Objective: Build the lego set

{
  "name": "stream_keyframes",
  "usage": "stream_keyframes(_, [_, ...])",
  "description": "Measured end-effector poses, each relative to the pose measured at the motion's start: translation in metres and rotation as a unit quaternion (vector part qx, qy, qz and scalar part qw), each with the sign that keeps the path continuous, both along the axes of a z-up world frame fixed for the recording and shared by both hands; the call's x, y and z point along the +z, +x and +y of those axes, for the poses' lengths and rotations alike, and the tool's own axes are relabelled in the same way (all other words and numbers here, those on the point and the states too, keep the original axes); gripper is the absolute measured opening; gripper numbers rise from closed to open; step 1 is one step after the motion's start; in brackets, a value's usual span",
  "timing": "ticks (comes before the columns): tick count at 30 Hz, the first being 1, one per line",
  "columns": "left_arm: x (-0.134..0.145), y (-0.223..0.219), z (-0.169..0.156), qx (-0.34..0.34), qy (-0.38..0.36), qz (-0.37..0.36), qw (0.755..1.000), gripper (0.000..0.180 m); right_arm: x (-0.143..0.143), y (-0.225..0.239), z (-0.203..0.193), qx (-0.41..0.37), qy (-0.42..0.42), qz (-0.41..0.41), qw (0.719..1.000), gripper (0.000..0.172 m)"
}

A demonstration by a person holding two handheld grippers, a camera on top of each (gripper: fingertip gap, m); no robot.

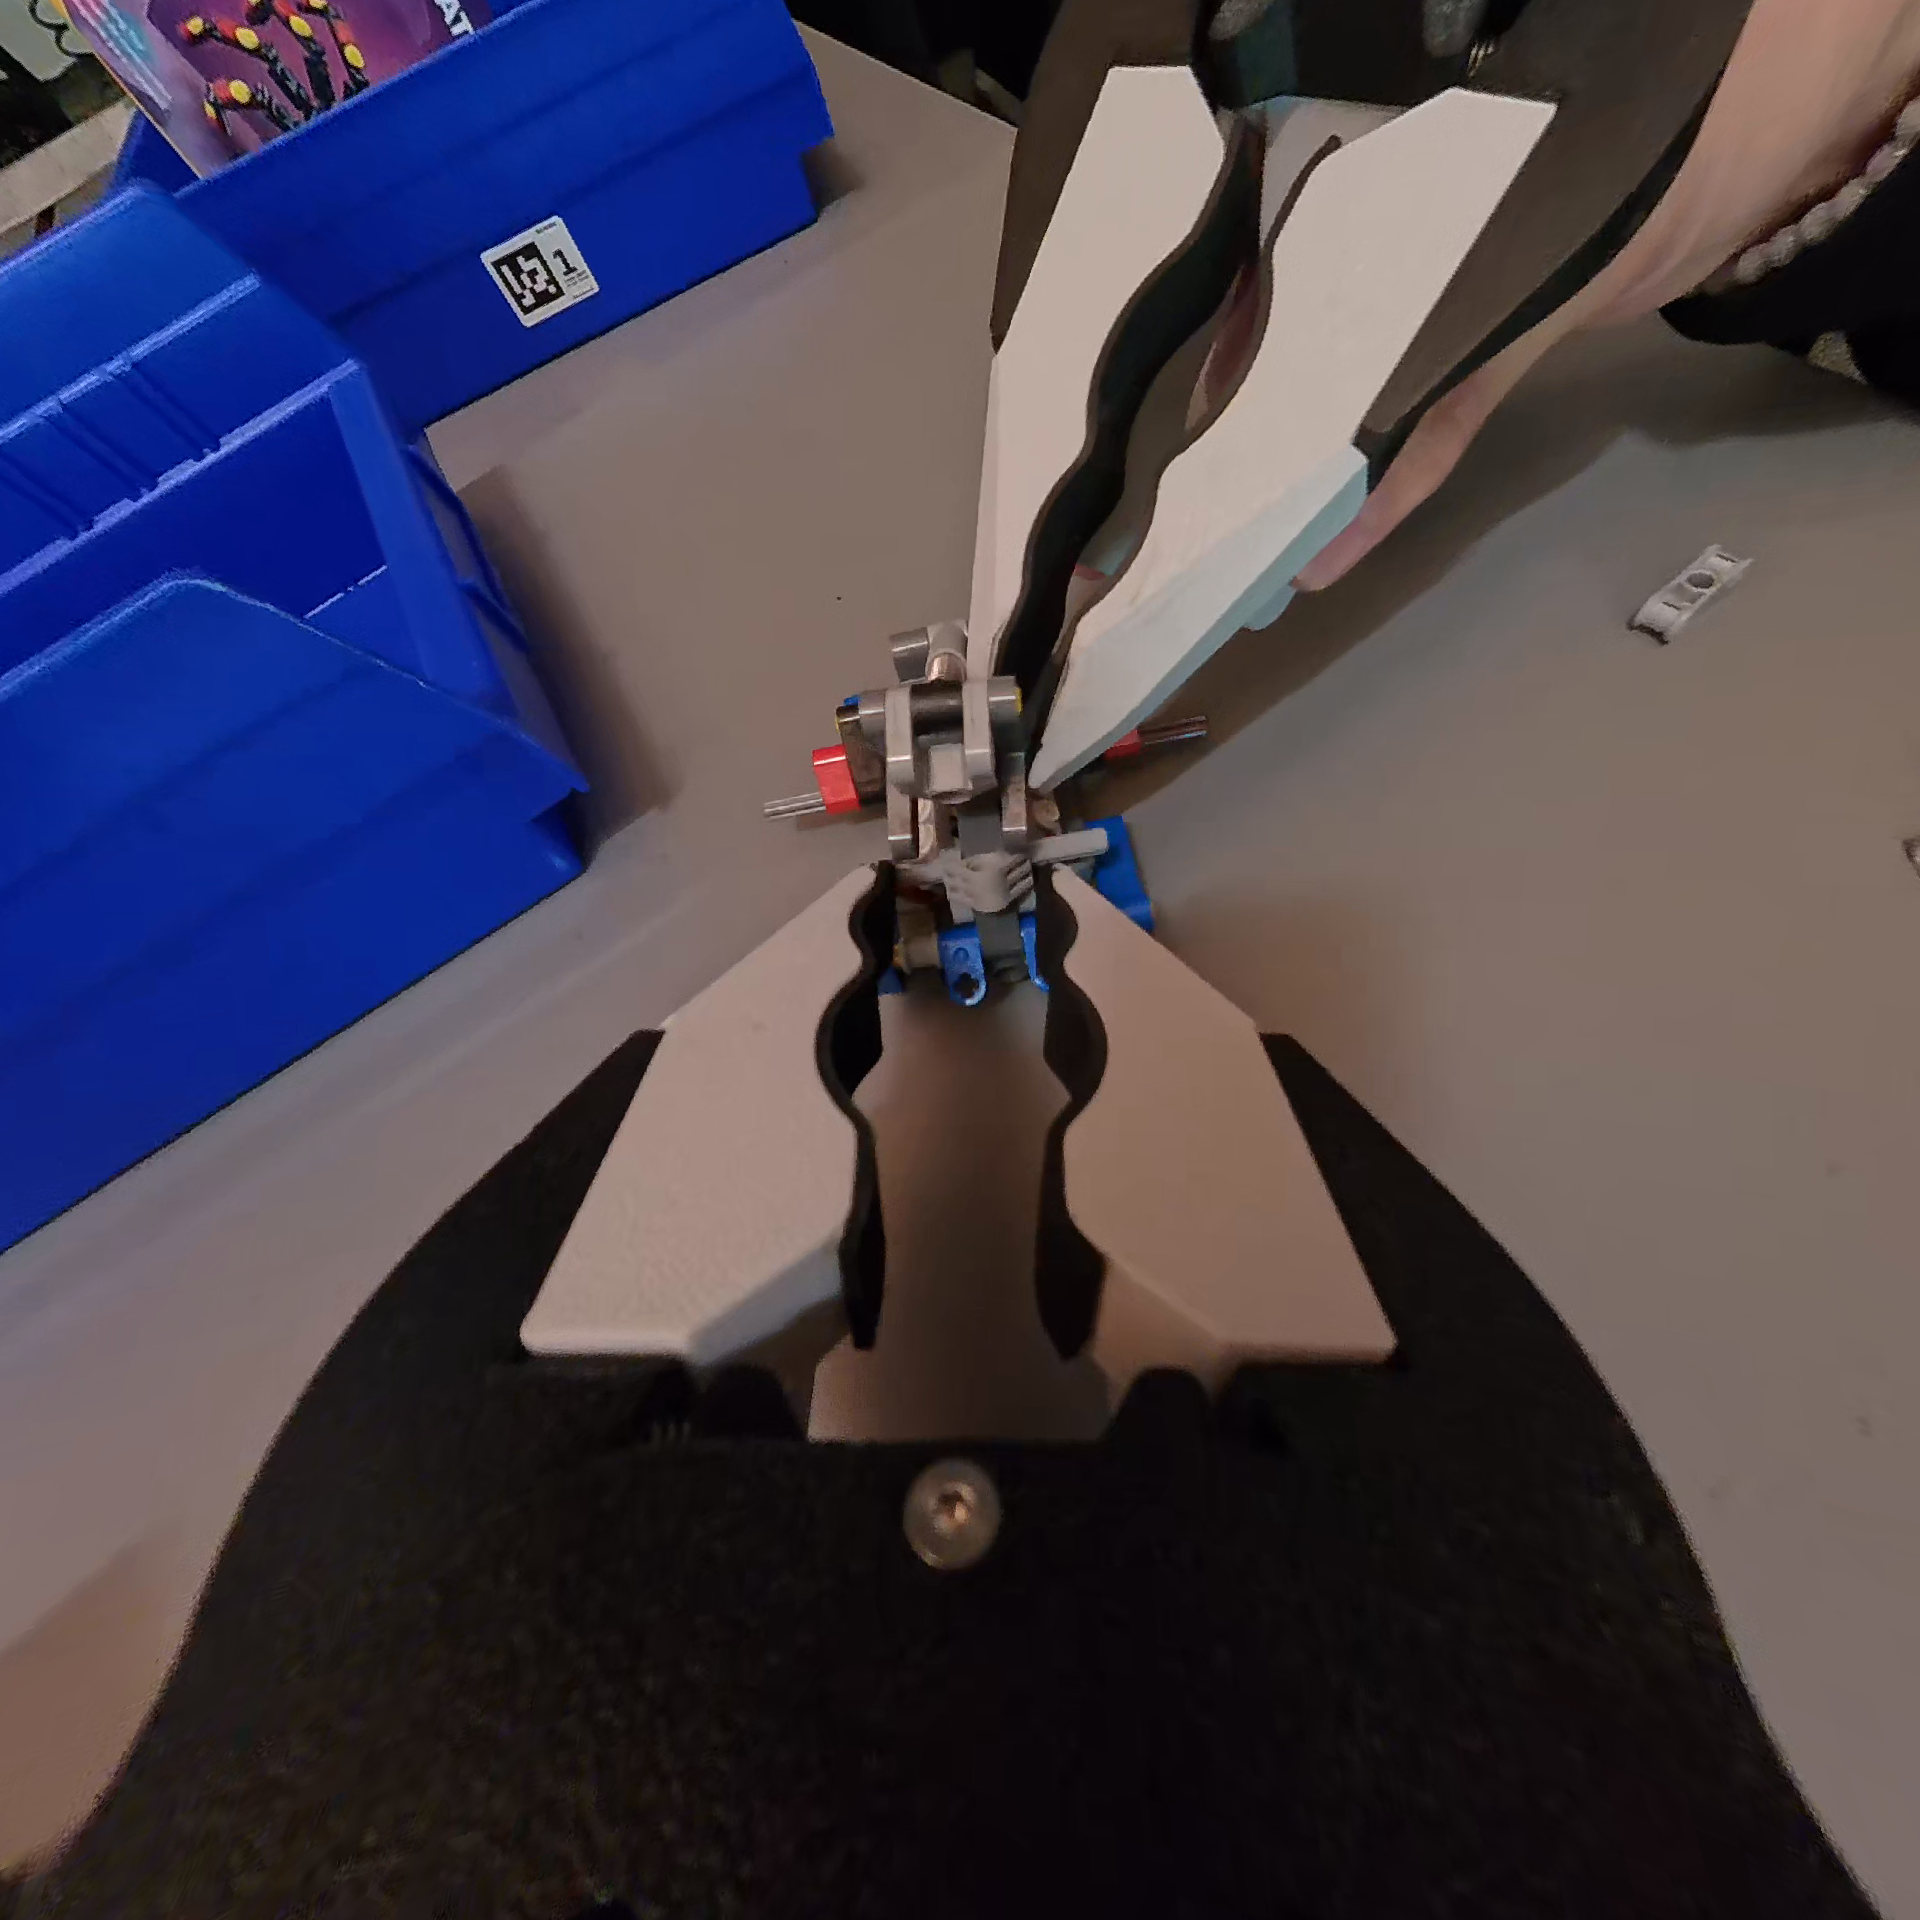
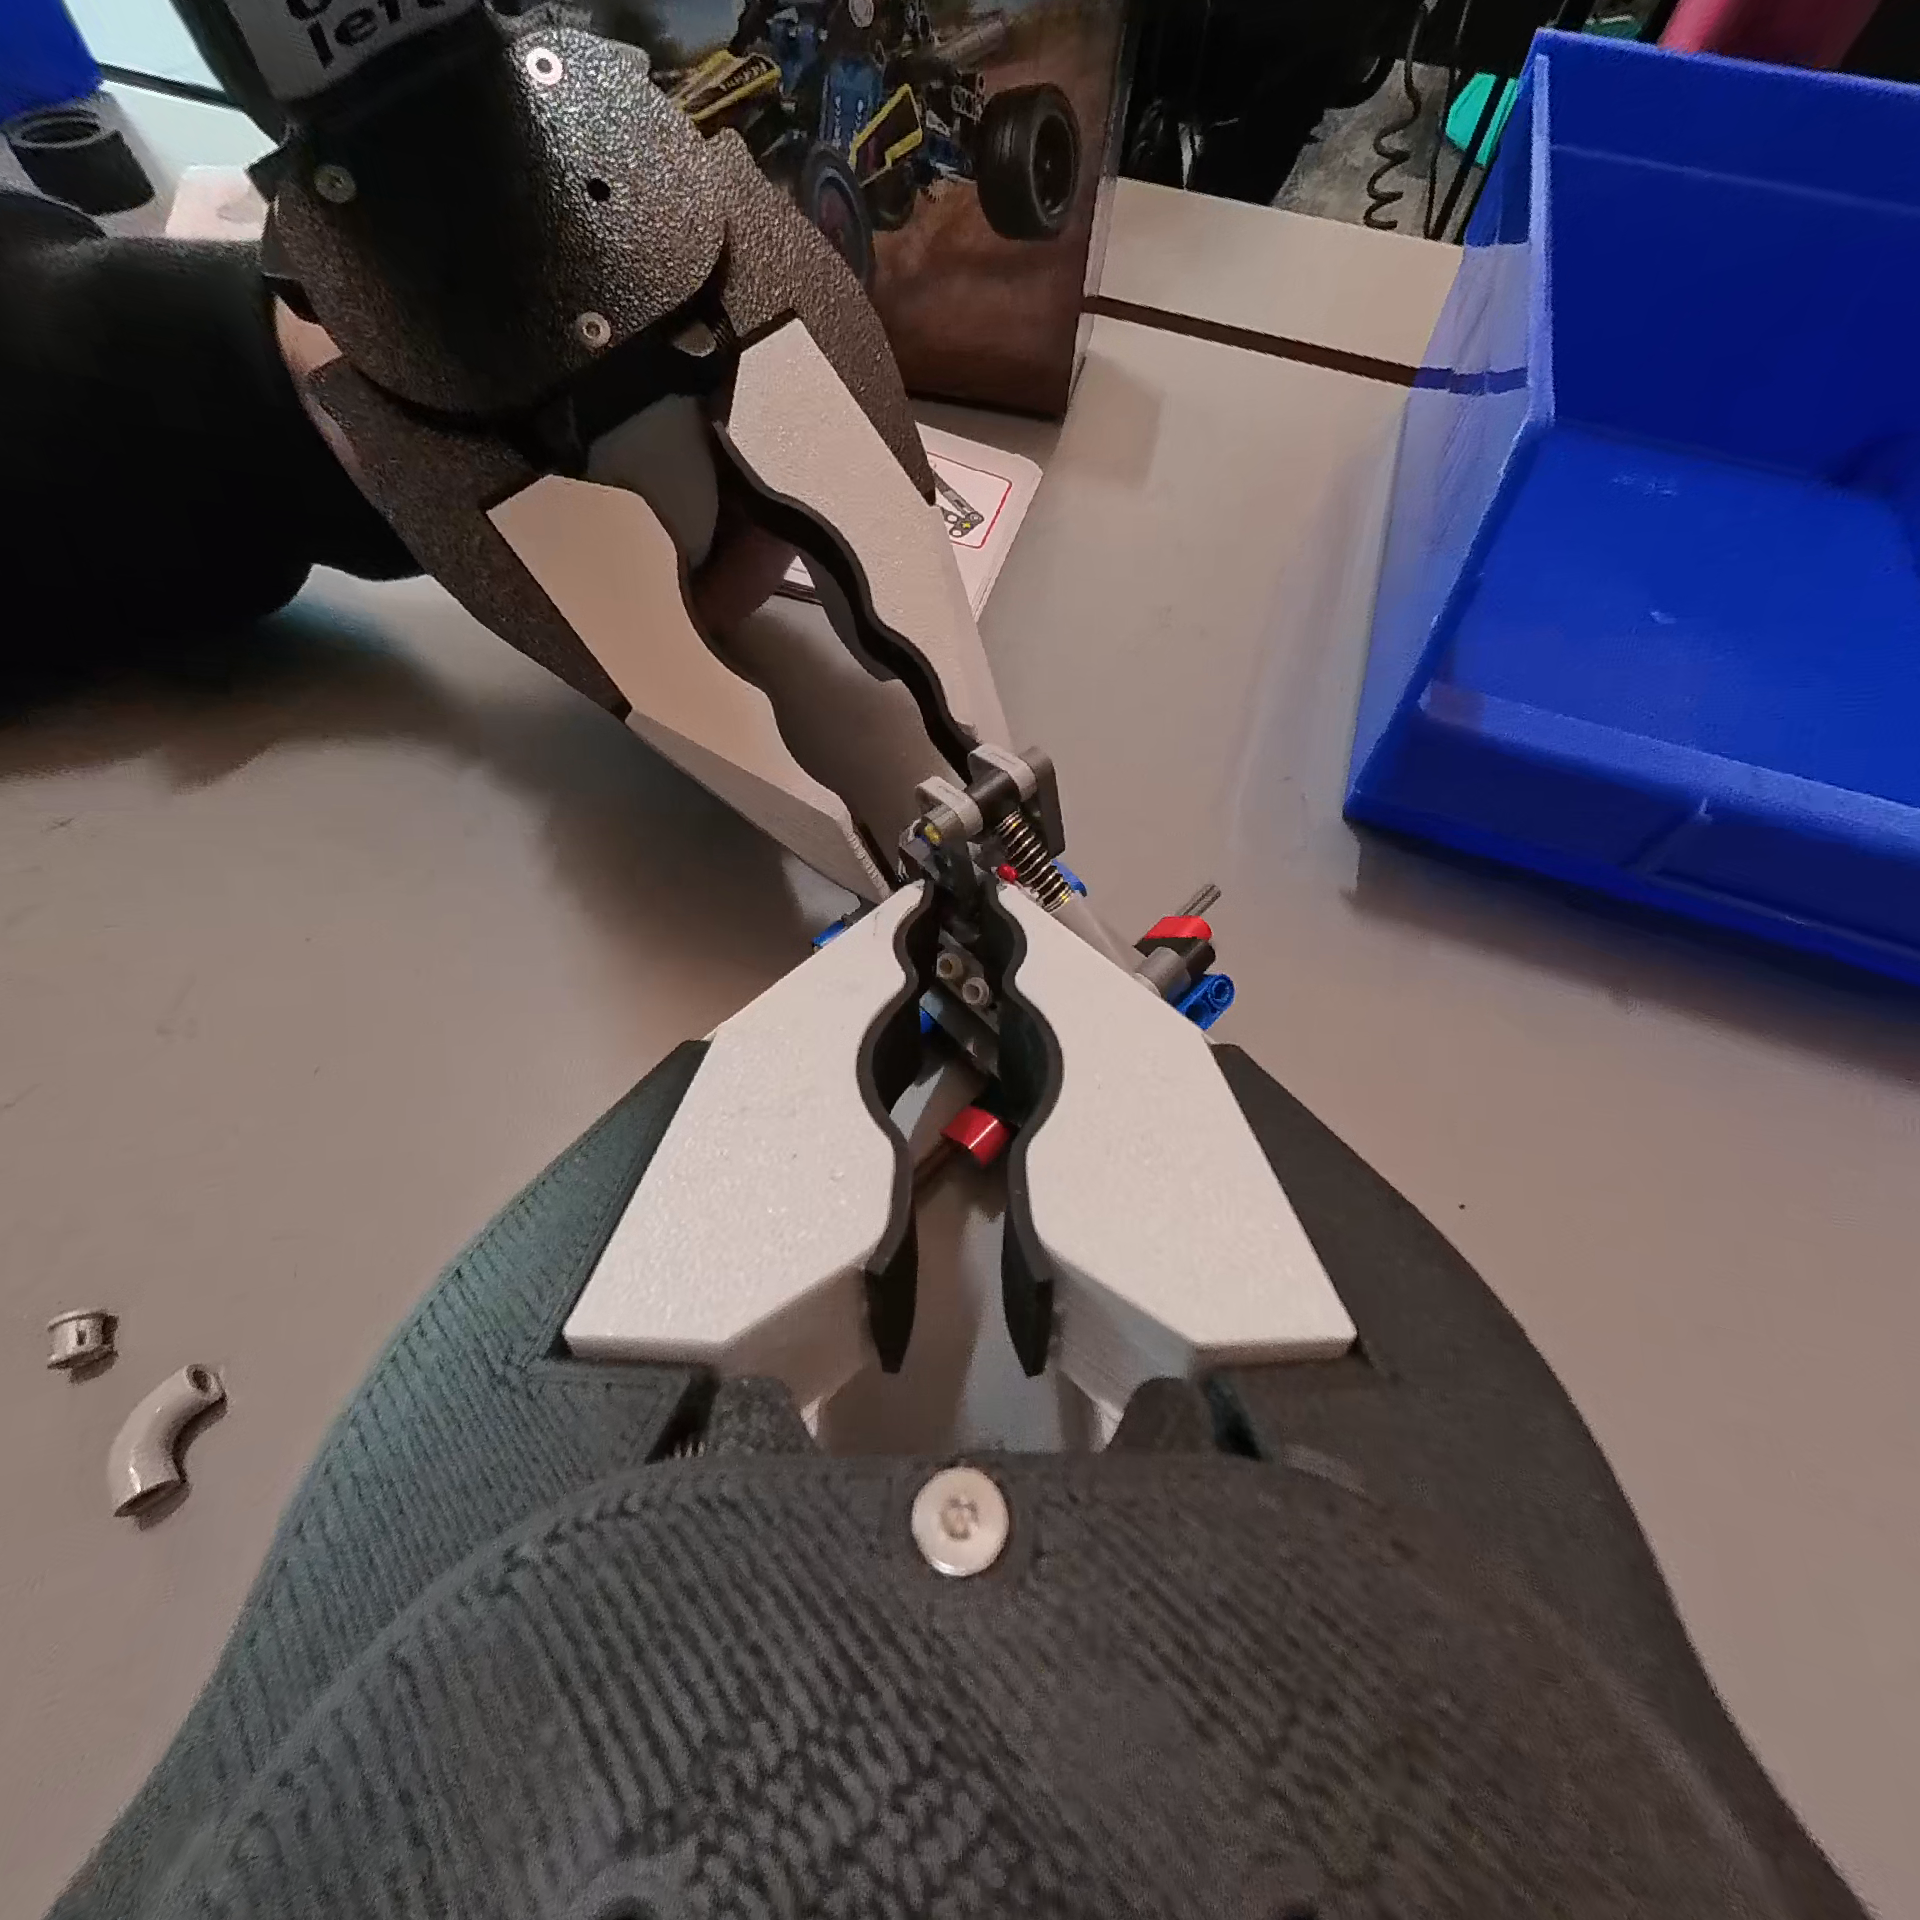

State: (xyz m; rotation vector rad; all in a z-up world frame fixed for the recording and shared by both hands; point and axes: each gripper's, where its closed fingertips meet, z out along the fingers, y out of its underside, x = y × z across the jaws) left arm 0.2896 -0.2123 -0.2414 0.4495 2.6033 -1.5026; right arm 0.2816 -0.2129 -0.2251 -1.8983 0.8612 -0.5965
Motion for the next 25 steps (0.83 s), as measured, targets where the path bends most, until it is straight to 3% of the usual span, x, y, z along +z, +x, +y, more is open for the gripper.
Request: stream_keyframes(25, [-0.0022,-0.0029,-0.0036,0.038,0.016,0.039,0.998,0.023,0.0006,0.0009,-0.0014,-0.006,0.002,-0.001,1.000,0.004])
